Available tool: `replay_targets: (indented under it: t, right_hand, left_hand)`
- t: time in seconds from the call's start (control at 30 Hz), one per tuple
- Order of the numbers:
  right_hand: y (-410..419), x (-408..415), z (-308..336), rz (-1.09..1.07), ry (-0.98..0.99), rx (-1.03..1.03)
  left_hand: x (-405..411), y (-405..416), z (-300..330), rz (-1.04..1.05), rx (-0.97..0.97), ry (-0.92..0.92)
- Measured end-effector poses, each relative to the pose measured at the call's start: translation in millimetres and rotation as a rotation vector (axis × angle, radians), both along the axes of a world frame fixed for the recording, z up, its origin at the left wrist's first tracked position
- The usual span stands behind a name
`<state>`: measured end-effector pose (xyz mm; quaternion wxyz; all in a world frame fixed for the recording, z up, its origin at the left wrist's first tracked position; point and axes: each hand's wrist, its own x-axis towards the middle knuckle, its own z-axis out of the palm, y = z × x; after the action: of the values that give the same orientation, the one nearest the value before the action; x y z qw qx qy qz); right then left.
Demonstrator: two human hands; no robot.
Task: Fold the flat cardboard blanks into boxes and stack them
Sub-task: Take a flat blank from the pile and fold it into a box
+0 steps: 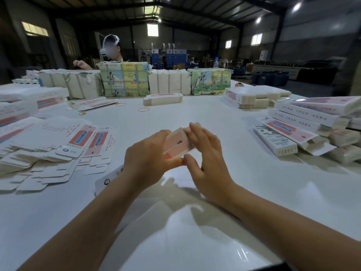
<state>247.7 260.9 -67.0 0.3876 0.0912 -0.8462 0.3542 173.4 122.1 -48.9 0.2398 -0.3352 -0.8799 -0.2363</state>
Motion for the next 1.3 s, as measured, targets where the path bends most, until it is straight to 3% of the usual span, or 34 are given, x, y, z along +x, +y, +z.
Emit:
replay_targets:
  t: [0.1,0.17,0.23,0.27,0.4,0.53,0.63,0.7,0.8,0.87,1.3]
  right_hand:
    - [12,-6,4,-0.075,0.037,-0.092]
    - [22,-10,8,0.049,-0.149,-0.437]
    - [28,-14,10,0.335,-0.41,-0.85]
    - [29,-15,8,0.418,-0.457,-0.901]
    - [17,-12,1,0.193,-0.258,-0.568]
    - [8,-9,-7,-0.042,-0.164,0.119]
    - [7,-9,-8,-0.106,-0.135,0.283]
    - [6,-5,-4,-0.056,-0.15,0.105]
    - [10,-5,7,0.113,-0.247,-0.37]
    - [17,-7,12,0.203,-0.304,-0.524]
    - [20,-5,14,0.174,-0.065,-0.515]
  left_hand:
    - [0,0,0,-0.003,-0.006,-0.002]
    - [0,1,0,0.003,-0.009,0.011]
    - [2,2,-1,0.007,-0.043,0.036]
    - [2,3,-2,0.014,-0.074,0.057]
    - [1,7,-5,0.074,-0.143,0.115]
    - [1,14,-9,0.127,-0.198,0.212]
    - [2,11,-11,0.096,-0.178,0.225]
    - [2,8,-10,0.103,-0.175,0.245]
    - [1,6,-8,0.092,-0.153,0.25]
    - [2,4,-7,0.068,-0.144,0.266]
    - [7,0,-1,-0.045,-0.04,0.389]
